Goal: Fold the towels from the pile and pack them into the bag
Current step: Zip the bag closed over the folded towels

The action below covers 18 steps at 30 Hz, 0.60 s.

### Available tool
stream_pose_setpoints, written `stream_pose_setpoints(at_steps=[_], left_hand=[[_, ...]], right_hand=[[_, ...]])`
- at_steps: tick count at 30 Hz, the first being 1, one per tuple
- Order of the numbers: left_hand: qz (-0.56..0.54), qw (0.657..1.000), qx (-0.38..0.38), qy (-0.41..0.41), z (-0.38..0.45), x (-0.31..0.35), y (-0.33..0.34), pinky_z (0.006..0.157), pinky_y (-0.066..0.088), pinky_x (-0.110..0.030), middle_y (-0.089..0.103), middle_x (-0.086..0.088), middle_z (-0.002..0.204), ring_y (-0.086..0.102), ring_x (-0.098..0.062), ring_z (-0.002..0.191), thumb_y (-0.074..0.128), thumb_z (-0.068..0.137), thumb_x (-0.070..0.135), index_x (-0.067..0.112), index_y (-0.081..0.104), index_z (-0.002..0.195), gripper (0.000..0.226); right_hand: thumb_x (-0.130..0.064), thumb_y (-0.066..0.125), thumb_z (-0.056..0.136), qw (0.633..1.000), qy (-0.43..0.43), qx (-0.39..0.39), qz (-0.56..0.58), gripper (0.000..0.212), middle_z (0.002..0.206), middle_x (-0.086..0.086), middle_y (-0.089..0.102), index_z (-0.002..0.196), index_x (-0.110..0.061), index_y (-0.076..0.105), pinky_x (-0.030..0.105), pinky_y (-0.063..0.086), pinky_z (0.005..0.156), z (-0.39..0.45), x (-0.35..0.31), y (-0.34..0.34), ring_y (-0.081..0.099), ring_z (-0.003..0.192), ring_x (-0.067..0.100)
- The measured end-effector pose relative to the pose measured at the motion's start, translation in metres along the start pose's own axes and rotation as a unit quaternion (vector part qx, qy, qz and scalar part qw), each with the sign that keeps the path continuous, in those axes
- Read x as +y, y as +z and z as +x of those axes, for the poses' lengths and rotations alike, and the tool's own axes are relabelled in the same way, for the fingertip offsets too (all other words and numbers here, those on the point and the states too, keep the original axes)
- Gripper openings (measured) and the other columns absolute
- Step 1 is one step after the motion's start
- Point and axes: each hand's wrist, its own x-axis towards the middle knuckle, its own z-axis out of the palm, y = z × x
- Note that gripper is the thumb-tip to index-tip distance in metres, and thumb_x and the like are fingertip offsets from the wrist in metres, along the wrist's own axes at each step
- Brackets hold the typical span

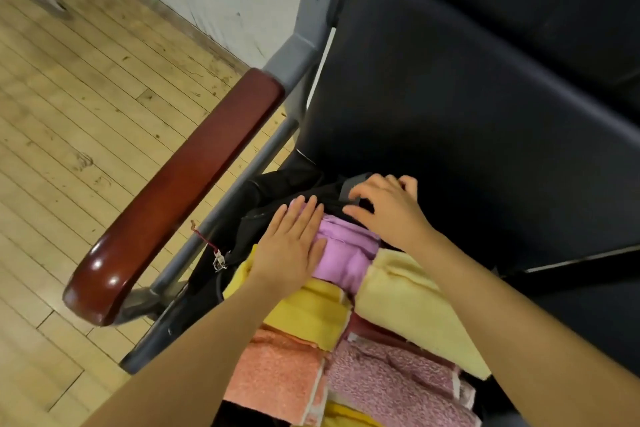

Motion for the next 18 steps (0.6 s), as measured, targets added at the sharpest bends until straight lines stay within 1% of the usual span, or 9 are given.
stream_pose_setpoints(at_steps=[2, 4, 6, 8, 10, 12, 14, 15, 18], left_hand=[[-0.020, 1.000, -0.012, 0.001, 0.002, -0.003, 0.000, 0.110, -0.026, -0.029, -0.021, 0.009, 0.148, -0.026, -0.014, 0.138, -0.037, 0.075, 0.056, 0.025, -0.014, 0.143, 0.079], [-0.028, 1.000, -0.005, 0.005, 0.003, -0.006, -0.001, 0.111, -0.024, -0.029, -0.012, 0.008, 0.151, -0.018, -0.014, 0.141, -0.029, 0.082, 0.057, 0.025, -0.006, 0.145, 0.074], [-0.017, 1.000, 0.004, 0.008, 0.000, -0.008, -0.005, 0.116, -0.016, -0.031, 0.011, 0.002, 0.155, -0.001, -0.017, 0.144, -0.011, 0.094, 0.053, 0.021, 0.011, 0.146, 0.065], [-0.024, 0.998, 0.053, 0.025, -0.007, -0.009, -0.008, 0.118, -0.002, -0.035, 0.036, -0.007, 0.150, 0.019, -0.022, 0.143, 0.016, 0.100, 0.044, 0.014, 0.028, 0.145, 0.056], [-0.053, 0.988, 0.124, 0.073, -0.017, -0.010, -0.010, 0.119, 0.009, -0.039, 0.041, -0.015, 0.146, 0.027, -0.028, 0.141, 0.035, 0.098, 0.036, 0.011, 0.034, 0.145, 0.053], [-0.051, 0.976, 0.178, 0.114, -0.029, -0.017, -0.014, 0.116, 0.017, -0.043, 0.043, -0.016, 0.140, 0.031, -0.031, 0.137, 0.044, 0.095, 0.030, 0.012, 0.043, 0.135, 0.045], [-0.005, 0.978, 0.172, 0.118, -0.038, -0.021, -0.019, 0.113, 0.021, -0.042, 0.052, -0.010, 0.135, 0.035, -0.030, 0.133, 0.043, 0.094, 0.033, 0.012, 0.055, 0.128, 0.042], [0.013, 0.982, 0.147, 0.113, -0.041, -0.022, -0.020, 0.112, 0.021, -0.041, 0.055, -0.008, 0.134, 0.038, -0.029, 0.132, 0.040, 0.095, 0.036, 0.012, 0.059, 0.127, 0.045], [0.031, 0.992, 0.062, 0.104, -0.044, -0.023, -0.015, 0.116, 0.012, -0.039, 0.057, -0.007, 0.135, 0.048, -0.027, 0.129, 0.017, 0.103, 0.041, 0.010, 0.058, 0.131, 0.059]], right_hand=[[-0.045, 0.046, 0.096, 0.999, 0.022, -0.046, -0.015, 0.033, 0.126, -0.006, 0.051, 0.124, -0.028, 0.055, 0.034, 0.017, 0.101, 0.003, -0.010, 0.007, 0.043, 0.119, 0.015], [-0.040, 0.044, 0.098, 0.997, 0.052, -0.053, -0.027, 0.034, 0.131, -0.004, 0.050, 0.128, -0.025, 0.053, 0.033, 0.017, 0.100, 0.005, -0.018, 0.017, 0.042, 0.121, 0.017], [-0.035, 0.042, 0.100, 0.997, 0.063, -0.020, -0.032, 0.027, 0.122, -0.003, 0.055, 0.120, -0.024, 0.058, 0.032, 0.015, 0.094, 0.007, -0.019, 0.022, 0.048, 0.114, 0.018], [-0.030, 0.043, 0.101, 0.998, 0.050, 0.028, -0.034, 0.022, 0.107, -0.004, 0.063, 0.108, -0.021, 0.061, 0.030, 0.012, 0.096, 0.007, -0.019, 0.021, 0.056, 0.104, 0.016], [-0.024, 0.048, 0.099, 0.998, 0.028, 0.057, -0.022, 0.019, 0.093, -0.002, 0.069, 0.101, -0.015, 0.065, 0.028, 0.010, 0.101, 0.007, -0.017, 0.022, 0.062, 0.095, 0.018], [-0.018, 0.056, 0.095, 0.996, 0.017, 0.087, -0.006, 0.014, 0.081, 0.003, 0.072, 0.094, -0.010, 0.067, 0.028, 0.014, 0.102, 0.004, -0.017, 0.020, 0.066, 0.085, 0.022], [-0.015, 0.058, 0.094, 0.994, 0.024, 0.107, 0.006, 0.013, 0.079, 0.005, 0.072, 0.092, -0.008, 0.068, 0.028, 0.019, 0.100, -0.001, -0.021, 0.012, 0.066, 0.083, 0.026], [-0.015, 0.057, 0.095, 0.993, 0.034, 0.112, 0.019, 0.014, 0.082, 0.006, 0.072, 0.095, -0.007, 0.068, 0.027, 0.021, 0.098, -0.003, -0.024, 0.007, 0.063, 0.085, 0.027], [-0.016, 0.055, 0.097, 0.986, 0.051, 0.142, 0.065, 0.017, 0.082, 0.005, 0.070, 0.100, -0.006, 0.068, 0.024, 0.021, 0.087, -0.004, -0.030, -0.016, 0.049, 0.077, 0.021]])
